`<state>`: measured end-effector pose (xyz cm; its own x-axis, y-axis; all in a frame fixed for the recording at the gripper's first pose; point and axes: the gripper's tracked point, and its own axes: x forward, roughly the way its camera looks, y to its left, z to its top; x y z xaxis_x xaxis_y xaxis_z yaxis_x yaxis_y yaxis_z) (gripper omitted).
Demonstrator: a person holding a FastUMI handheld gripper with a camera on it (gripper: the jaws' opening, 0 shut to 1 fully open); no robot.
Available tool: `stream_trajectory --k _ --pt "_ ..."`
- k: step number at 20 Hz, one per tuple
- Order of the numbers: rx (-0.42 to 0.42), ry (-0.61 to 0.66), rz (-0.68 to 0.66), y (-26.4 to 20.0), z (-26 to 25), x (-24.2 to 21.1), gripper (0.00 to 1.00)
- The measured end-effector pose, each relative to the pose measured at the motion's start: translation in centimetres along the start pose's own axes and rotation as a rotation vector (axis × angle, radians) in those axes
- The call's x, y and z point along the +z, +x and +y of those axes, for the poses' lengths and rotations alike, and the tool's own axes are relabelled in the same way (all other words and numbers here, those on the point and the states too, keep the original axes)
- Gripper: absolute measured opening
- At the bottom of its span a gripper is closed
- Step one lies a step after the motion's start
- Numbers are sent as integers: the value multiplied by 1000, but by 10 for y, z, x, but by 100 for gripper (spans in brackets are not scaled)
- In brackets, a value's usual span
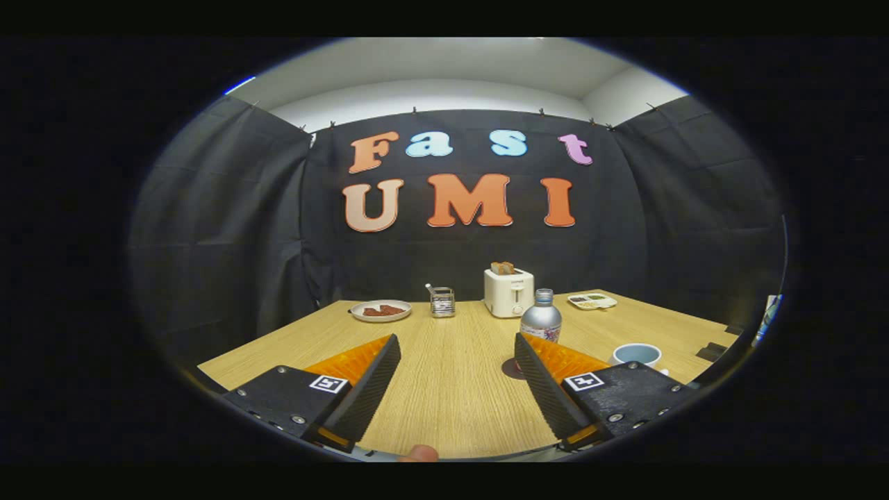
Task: Take the bottle from table, then pour the juice into the cup, finally place the bottle on the coaster
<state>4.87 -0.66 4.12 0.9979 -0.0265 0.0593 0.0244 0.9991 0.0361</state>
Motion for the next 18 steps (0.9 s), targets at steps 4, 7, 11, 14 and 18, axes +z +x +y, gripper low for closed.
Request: stream_trajectory --k 4,7,11,14,18 --pt "-33 -22 9 -3 -17 -6 97" --pt "-60 -23 8 -5 -30 -6 97" --pt "-82 -49 -7 -5 -40 -4 97" --pt "-78 -38 -6 -7 -46 -5 97" --pt "-107 -118 -33 -12 -60 -1 97"
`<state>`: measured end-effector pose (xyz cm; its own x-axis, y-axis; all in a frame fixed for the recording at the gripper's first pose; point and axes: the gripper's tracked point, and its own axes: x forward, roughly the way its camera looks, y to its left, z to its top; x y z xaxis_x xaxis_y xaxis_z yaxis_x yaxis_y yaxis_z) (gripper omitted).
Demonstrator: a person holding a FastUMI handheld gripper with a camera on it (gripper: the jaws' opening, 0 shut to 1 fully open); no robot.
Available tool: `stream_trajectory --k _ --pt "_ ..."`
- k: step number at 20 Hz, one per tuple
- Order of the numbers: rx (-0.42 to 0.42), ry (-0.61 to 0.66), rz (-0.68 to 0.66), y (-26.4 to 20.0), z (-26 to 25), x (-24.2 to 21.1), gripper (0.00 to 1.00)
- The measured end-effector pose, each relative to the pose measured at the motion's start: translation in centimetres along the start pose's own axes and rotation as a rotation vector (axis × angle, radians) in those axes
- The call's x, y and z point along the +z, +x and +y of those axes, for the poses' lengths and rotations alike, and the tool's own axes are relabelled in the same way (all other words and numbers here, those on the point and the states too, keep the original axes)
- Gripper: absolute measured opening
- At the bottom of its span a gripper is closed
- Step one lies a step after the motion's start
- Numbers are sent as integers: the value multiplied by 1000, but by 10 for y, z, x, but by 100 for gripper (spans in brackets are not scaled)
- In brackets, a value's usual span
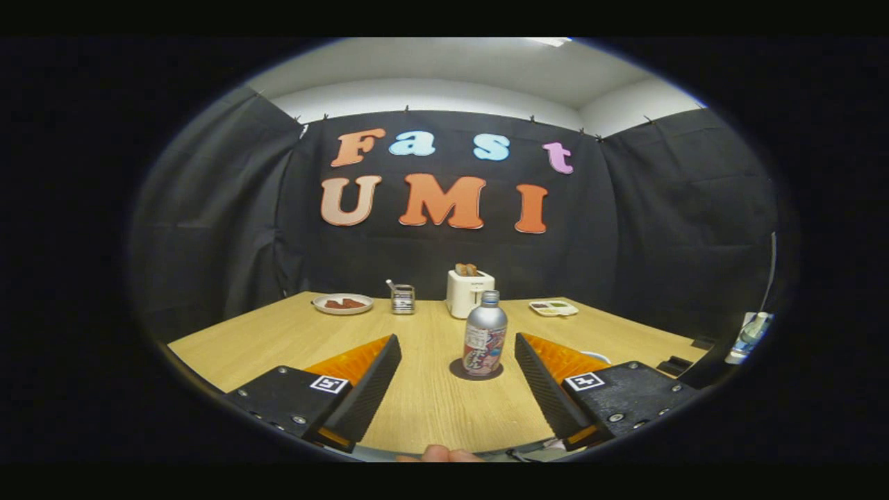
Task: Take the bottle from table, then pour the juice into the cup, finally place the bottle on the coaster
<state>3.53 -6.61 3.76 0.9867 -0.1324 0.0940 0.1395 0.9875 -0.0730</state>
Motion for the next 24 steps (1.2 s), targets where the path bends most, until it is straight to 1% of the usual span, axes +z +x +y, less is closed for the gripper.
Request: stream_trajectory --k 2,4,5,7,10,14,17,21,24 --pt "49 -13 -49 -2 8 11 97" --pt "74 39 -97 -3 4 20 97" --pt "110 75 -127 -4 9 26 97" --pt "216 129 -180 -5 26 35 97" --pt "202 99 -147 4 7 22 97" --pt "214 86 -147 5 8 23 97" --pt "191 60 -138 18 1 20 97" --pt "169 60 -96 26 -3 10 98" --pt "153 42 -90 29 -7 8 98"
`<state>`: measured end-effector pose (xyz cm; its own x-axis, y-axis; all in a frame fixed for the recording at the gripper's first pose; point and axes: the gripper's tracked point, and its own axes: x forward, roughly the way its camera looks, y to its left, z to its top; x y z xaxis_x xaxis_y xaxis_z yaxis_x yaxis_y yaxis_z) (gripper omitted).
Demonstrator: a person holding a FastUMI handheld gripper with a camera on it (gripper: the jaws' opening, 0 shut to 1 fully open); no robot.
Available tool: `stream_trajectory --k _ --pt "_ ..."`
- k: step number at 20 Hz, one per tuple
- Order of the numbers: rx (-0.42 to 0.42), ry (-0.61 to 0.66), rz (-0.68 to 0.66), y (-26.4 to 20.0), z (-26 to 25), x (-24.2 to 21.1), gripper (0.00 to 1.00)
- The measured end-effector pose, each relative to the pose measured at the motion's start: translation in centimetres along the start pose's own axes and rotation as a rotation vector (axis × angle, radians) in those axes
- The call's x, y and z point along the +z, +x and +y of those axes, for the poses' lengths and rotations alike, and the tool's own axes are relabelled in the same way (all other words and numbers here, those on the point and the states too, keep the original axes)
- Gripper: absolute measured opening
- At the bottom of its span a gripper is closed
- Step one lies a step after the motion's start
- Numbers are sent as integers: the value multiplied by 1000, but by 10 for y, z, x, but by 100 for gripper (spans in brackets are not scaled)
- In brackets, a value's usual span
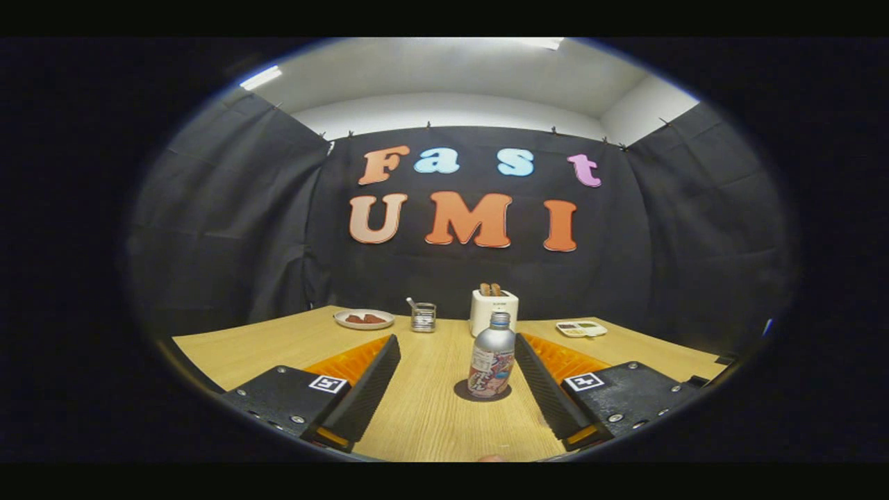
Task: Take the bottle from table, then pour the juice into the cup, finally place the bottle on the coaster
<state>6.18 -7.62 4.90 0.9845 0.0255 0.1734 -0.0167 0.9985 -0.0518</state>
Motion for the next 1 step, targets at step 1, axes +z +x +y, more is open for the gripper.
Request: stream_trajectory --k 1 --pt "5 3 -6 0 2 2 98"
